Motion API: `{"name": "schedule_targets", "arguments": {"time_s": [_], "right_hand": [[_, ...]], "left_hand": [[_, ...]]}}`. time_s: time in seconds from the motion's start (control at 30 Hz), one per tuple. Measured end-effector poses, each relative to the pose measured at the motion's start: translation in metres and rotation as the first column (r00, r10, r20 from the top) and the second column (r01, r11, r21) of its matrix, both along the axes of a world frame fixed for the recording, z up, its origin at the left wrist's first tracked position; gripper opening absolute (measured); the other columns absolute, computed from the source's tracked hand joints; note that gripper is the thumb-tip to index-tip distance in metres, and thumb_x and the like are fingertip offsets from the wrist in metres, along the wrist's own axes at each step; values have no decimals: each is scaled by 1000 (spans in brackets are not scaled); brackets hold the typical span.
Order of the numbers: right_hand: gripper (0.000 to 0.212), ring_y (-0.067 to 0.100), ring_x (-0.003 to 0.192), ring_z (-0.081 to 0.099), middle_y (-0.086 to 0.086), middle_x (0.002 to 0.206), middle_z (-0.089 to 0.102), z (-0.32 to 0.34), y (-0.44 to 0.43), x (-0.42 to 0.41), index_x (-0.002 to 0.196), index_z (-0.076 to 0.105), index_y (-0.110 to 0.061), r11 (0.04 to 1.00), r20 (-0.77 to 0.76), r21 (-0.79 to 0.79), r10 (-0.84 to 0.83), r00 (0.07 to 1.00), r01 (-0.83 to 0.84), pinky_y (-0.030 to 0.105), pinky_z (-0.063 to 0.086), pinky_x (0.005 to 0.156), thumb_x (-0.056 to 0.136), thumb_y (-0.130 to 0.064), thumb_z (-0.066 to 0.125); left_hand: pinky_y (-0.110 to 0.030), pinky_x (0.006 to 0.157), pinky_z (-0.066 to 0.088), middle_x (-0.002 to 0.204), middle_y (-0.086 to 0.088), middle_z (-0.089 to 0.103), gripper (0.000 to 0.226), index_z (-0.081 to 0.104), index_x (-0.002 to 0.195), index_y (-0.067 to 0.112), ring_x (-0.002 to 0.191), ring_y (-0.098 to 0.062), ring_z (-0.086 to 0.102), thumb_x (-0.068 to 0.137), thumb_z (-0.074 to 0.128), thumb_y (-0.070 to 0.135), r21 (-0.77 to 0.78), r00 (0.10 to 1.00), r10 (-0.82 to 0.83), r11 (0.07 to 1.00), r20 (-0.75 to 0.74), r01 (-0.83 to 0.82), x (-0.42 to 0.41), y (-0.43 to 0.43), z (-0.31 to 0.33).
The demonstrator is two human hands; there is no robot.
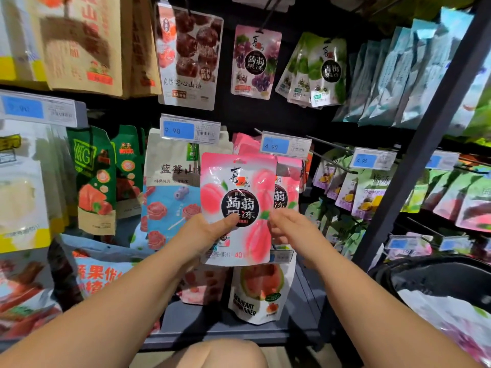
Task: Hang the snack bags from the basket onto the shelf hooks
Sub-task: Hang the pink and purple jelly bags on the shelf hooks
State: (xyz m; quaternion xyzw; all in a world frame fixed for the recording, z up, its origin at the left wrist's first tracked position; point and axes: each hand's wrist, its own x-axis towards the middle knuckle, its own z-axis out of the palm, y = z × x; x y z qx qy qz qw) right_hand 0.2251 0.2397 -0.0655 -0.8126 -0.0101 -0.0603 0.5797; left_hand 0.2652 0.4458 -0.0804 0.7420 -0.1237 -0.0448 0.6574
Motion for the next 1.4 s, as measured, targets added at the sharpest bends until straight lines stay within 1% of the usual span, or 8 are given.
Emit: {"name": "schedule_targets", "arguments": {"time_s": [0.1, 0.2, 0.27, 0.37, 0.57, 0.93, 1.1, 1.4], "right_hand": [[32, 5, 55, 46, 0, 60, 53, -6, 5, 2, 83, 56, -9, 994, -22, 105, 8, 1000, -5, 22, 39, 61, 99, -36, 56], [69, 36, 79, 64, 35, 103, 60, -13, 7, 4, 101, 57, -2, 986, -3, 138, -95, 995, 94, 49, 50, 74, 75, -65, 69], [53, 49, 102, 63, 32, 115, 60, -13, 7, 4, 106, 61, -7, 962, -21, 225, -153, 988, 154, 61, 49, 90, 82, -54, 65], [19, 32, 105, 67, 19, 111, 71, -15, -1, 5, 102, 67, -16, 923, -19, 324, -216, 976, 210, 49, 51, 97, 100, -29, 54], [23, 35, 96, 71, 16, 103, 74, -12, -11, 11, 108, 64, -8, 872, -52, 386, -304, 951, 300, 61, 54, 89, 101, -27, 54], [22, 35, 98, 67, 16, 100, 70, -6, -13, 26, 101, 66, -10, 887, -22, 224, -410, 912, 404, 49, 53, 87, 100, -28, 53], [25, 42, 98, 65, 22, 101, 68, -6, -14, 33, 94, 66, -11, 893, -7, 180, -419, 908, 413, 58, 52, 92, 96, -33, 55], [34, 28, 79, 55, 13, 84, 61, -10, -20, 46, 91, 59, 1, 858, 113, -97, -494, 862, 504, 33, 37, 64, 99, -30, 51]], "left_hand": [[-27, 56, 31, 59, 1, 56, 86, 70, 85, 1, 51, -16, 43, 50, 75, 79, -17, 999, -49, 999, 7, 49, -3, -10, 1], [-18, 42, 30, 37, 13, 46, 36, 61, 73, 14, 32, -2, 39, 84, 70, 47, 20, 998, -66, 998, -17, 66, -3, -22, 1], [-16, 40, 31, 33, 12, 43, 33, 57, 68, 21, 29, -1, 40, 87, 70, 45, 70, 996, -88, 994, 7, 87, -3, -31, 3], [-14, 46, 35, 49, 16, 58, 25, 61, 74, 25, 40, 3, 50, 84, 73, 45, 103, 994, -95, 991, 59, 88, 2, -41, 6], [-10, 58, 46, 90, 5, 74, 33, 65, 104, 19, 70, 0, 66, 79, 80, 34, 16, 996, 9, 1000, 91, -10, 6, -56, 3], [-8, 58, 39, 95, 8, 67, 35, 60, 106, 20, 86, -4, 61, 81, 77, 37, 40, 988, 82, 995, 131, -88, 16, -64, 4], [-27, 77, 43, 107, 0, 68, 50, 59, 116, 20, 104, -19, 62, 78, 77, 47, 72, 979, 137, 986, 150, -149, 24, -67, 2], [-37, 103, 34, 121, 0, 48, 85, 38, 139, 18, 127, -26, 40, 71, 83, 42, 137, 895, 328, 914, 303, -381, 30, -75, -3]]}}
